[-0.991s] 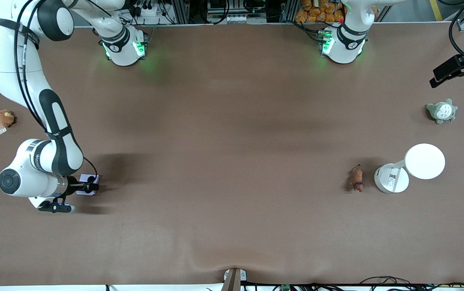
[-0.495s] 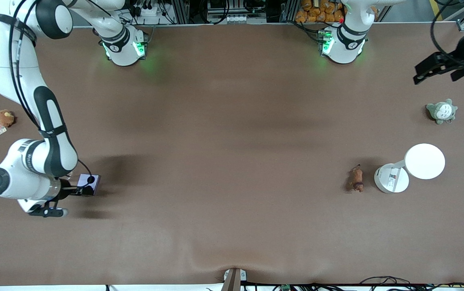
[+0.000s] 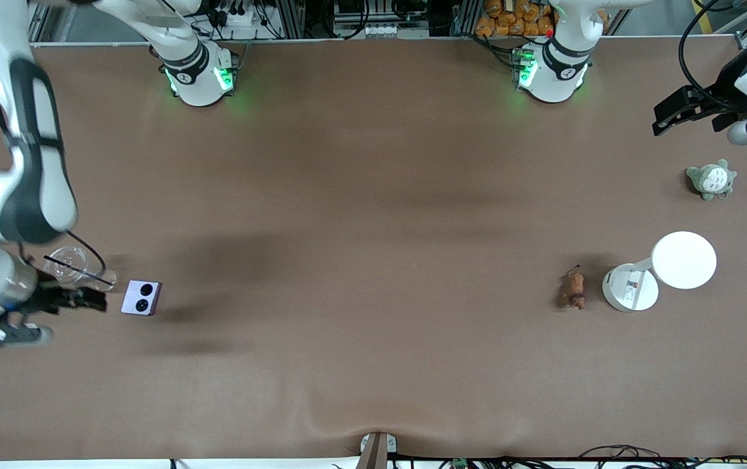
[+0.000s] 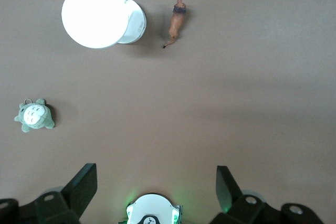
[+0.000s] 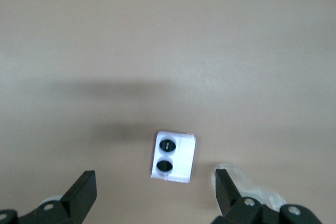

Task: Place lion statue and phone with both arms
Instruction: 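Lower the phone beside the glass cup and open the right gripper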

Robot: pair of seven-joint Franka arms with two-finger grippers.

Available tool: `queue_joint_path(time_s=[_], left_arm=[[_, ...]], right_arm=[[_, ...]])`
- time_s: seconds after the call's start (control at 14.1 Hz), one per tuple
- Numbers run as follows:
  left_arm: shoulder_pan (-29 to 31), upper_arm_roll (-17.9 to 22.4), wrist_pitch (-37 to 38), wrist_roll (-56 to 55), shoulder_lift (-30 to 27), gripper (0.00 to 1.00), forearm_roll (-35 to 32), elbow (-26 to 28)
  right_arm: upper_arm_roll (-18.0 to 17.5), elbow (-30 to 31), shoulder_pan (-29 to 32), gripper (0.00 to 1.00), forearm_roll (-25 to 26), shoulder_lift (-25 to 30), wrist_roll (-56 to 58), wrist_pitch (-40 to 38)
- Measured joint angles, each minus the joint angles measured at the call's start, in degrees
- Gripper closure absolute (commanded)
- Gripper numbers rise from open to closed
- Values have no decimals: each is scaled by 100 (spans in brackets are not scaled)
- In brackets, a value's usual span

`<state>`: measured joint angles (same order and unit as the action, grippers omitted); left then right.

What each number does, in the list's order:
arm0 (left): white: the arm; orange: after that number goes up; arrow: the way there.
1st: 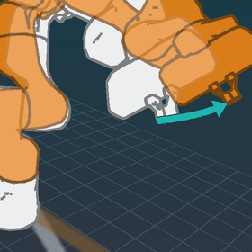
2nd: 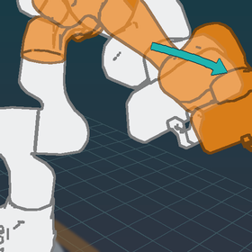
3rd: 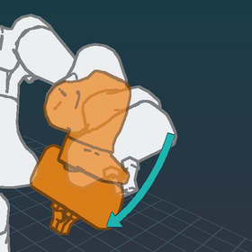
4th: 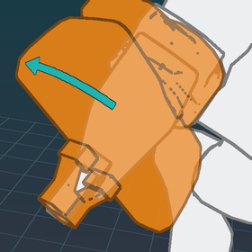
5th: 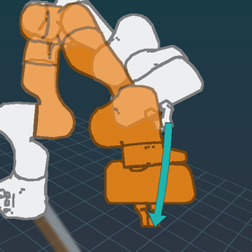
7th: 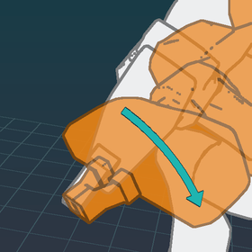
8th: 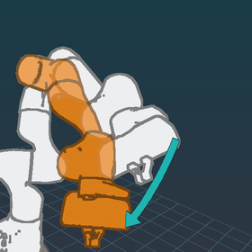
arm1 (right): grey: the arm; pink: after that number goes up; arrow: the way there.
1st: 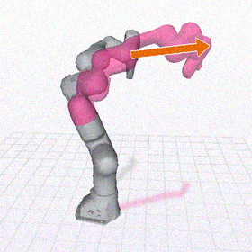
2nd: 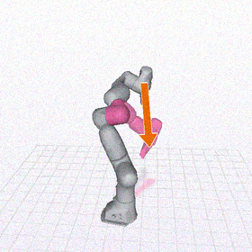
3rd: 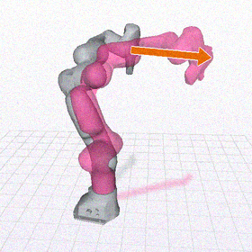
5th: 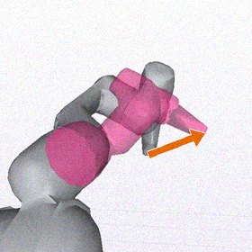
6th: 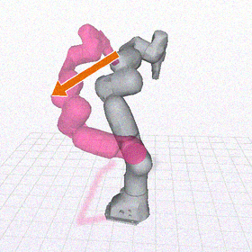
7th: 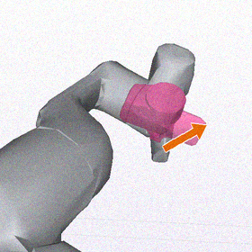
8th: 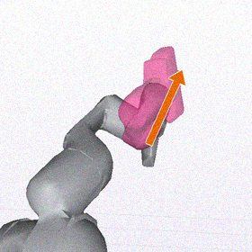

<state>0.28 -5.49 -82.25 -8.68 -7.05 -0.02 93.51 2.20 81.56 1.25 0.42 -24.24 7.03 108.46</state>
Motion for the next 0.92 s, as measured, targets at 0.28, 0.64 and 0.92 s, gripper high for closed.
queue_joint_path(time_s=[0.28,0.64,0.92], left_arm=[[1,0,-4,0,-9,0,0,-7],[3,2,-8,0,-11,0,0,-63],[5,5,-13,0,-10,0,0,-147]], right_arm=[[17,249,-18,0,8,1418,-55,-1462],[12,945,-17,0,8,2557,-605,-2078],[-24,1046,-38,0,8,2588,-790,-2090]])
